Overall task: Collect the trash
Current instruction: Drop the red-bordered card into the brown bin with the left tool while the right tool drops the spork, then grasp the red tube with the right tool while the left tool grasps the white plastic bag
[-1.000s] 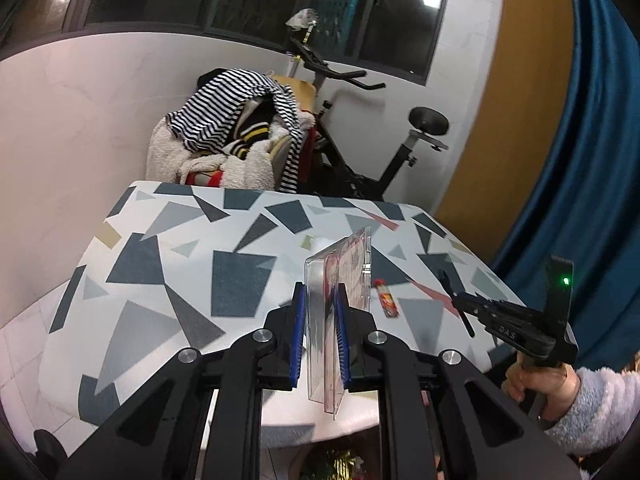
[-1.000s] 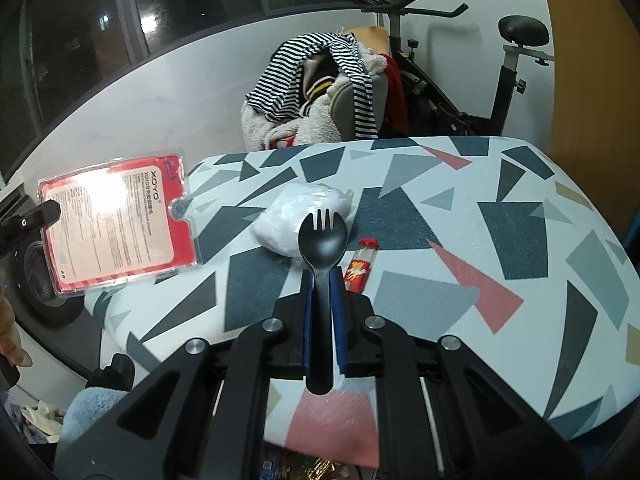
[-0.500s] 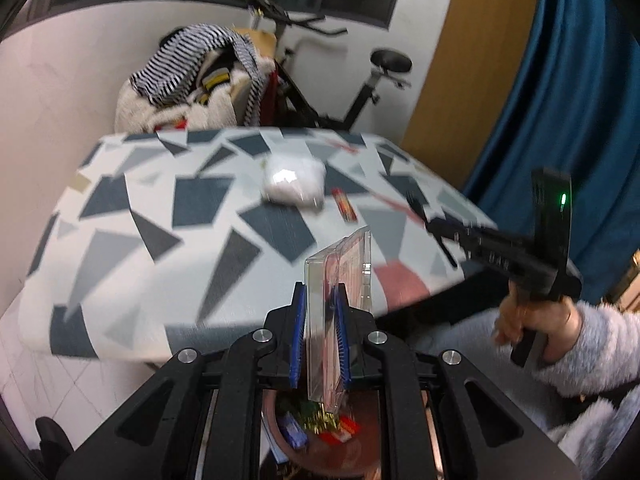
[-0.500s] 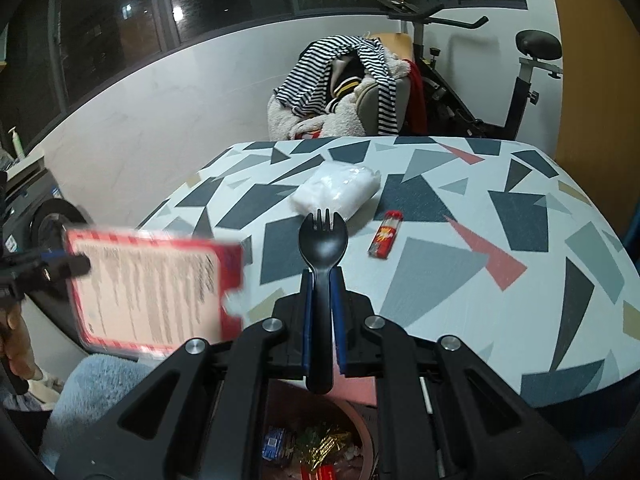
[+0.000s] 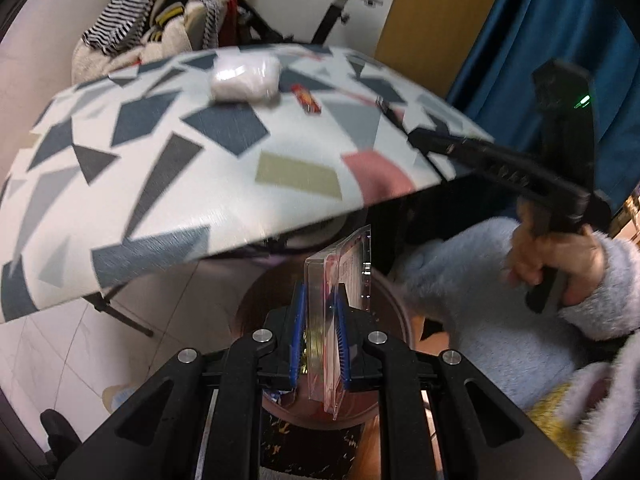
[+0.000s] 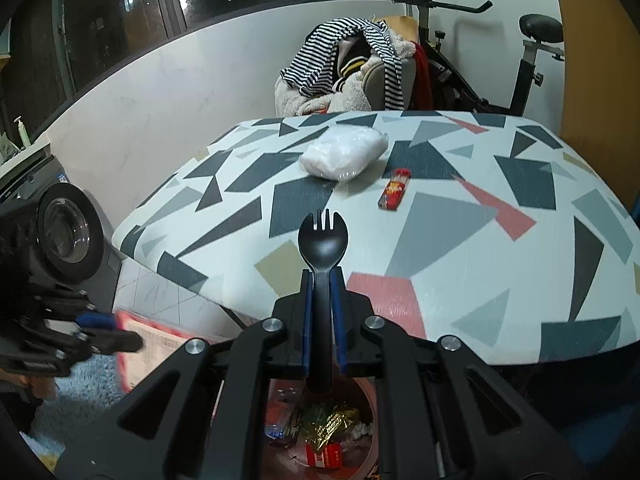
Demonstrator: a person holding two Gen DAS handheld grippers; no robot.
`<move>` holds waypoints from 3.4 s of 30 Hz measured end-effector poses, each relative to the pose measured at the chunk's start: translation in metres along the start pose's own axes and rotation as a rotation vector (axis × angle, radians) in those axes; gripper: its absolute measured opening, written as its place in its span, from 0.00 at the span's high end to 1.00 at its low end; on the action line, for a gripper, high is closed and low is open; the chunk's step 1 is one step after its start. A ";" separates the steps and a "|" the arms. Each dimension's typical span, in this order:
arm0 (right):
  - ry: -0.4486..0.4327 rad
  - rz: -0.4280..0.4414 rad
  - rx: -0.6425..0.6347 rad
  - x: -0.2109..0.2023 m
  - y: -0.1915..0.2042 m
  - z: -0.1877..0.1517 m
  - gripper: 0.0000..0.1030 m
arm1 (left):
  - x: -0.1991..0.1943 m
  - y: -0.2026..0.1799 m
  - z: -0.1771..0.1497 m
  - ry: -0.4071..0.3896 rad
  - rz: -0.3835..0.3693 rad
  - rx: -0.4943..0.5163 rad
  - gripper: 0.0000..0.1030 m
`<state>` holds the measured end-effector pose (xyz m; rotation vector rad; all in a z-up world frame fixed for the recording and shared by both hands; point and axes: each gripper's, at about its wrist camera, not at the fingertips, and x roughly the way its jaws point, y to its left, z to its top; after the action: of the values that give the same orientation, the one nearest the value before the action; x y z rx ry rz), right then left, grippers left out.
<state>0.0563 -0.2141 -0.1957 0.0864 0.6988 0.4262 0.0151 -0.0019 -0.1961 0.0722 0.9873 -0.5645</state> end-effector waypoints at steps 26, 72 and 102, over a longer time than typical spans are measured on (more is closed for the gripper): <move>0.239 0.108 -0.119 0.053 0.025 -0.065 0.87 | -0.040 0.019 0.014 -0.277 0.188 -0.158 0.09; 0.234 -0.060 -0.091 0.050 0.016 -0.046 0.06 | -0.052 0.042 0.022 -0.333 0.312 -0.179 0.07; 0.304 -0.220 -0.035 0.187 -0.069 0.110 0.63 | 0.021 0.082 0.133 -0.321 0.256 -0.129 0.07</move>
<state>0.2780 -0.1934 -0.2396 -0.0902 0.9884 0.2418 0.1659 0.0188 -0.1536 -0.0082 0.6858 -0.2654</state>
